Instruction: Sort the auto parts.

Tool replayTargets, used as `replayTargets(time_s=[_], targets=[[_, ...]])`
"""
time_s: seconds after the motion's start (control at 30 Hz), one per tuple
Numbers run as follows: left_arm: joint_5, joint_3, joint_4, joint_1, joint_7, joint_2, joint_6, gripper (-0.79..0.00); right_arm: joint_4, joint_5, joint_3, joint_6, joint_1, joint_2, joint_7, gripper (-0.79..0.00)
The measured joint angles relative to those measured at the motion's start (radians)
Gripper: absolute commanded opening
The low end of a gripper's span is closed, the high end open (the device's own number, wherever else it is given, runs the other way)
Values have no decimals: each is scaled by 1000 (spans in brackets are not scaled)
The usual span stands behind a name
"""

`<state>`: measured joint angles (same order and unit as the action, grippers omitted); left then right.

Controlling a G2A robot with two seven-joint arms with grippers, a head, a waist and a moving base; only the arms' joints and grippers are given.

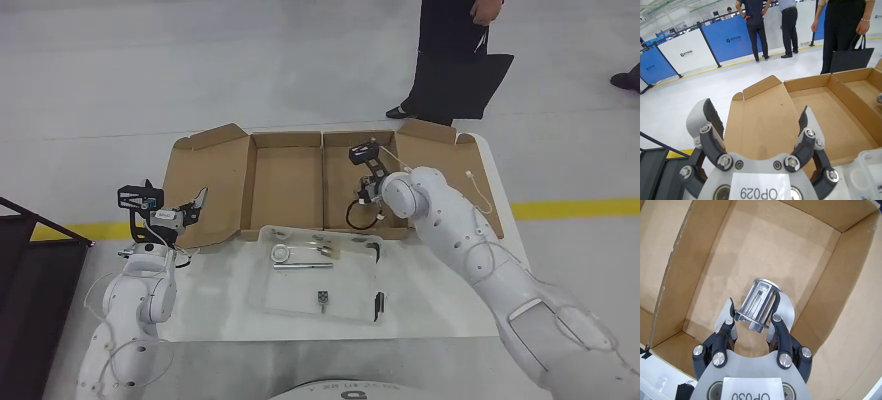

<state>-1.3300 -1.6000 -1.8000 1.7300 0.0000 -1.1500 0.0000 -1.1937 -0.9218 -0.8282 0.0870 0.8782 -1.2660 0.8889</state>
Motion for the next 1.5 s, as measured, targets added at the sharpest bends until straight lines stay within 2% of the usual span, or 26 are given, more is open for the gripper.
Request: replayTargets(time_s=[0.03,0.33,0.43,0.63,0.67,0.77,0.87,0.97,1.03,1.5], targets=[[0,0,0,0,0,0,0,0,-4,-3,-3,0,4,1,2,0],[0,0,0,0,0,0,0,0,-122,-18,-84,-72,91,31,-27,0],[0,0,0,0,0,0,0,0,-197,-3,-139,-156,147,49,-86,0],[0,0,0,0,0,0,0,0,-355,40,-302,-460,337,103,-289,0],[0,0,0,0,0,0,0,0,-369,60,-331,-544,368,112,-329,0],[0,0,0,0,0,0,0,0,-352,129,-394,-772,417,131,-408,0],[0,0,0,0,0,0,0,0,-309,203,-432,-951,430,143,-449,0],[0,0,0,0,0,0,0,0,-278,247,-451,-1078,431,153,-462,0],[0,0,0,0,0,0,0,0,-276,252,-453,-1102,431,156,-462,0],[0,0,0,0,0,0,0,0,-302,247,-439,-1089,441,158,-466,0]])
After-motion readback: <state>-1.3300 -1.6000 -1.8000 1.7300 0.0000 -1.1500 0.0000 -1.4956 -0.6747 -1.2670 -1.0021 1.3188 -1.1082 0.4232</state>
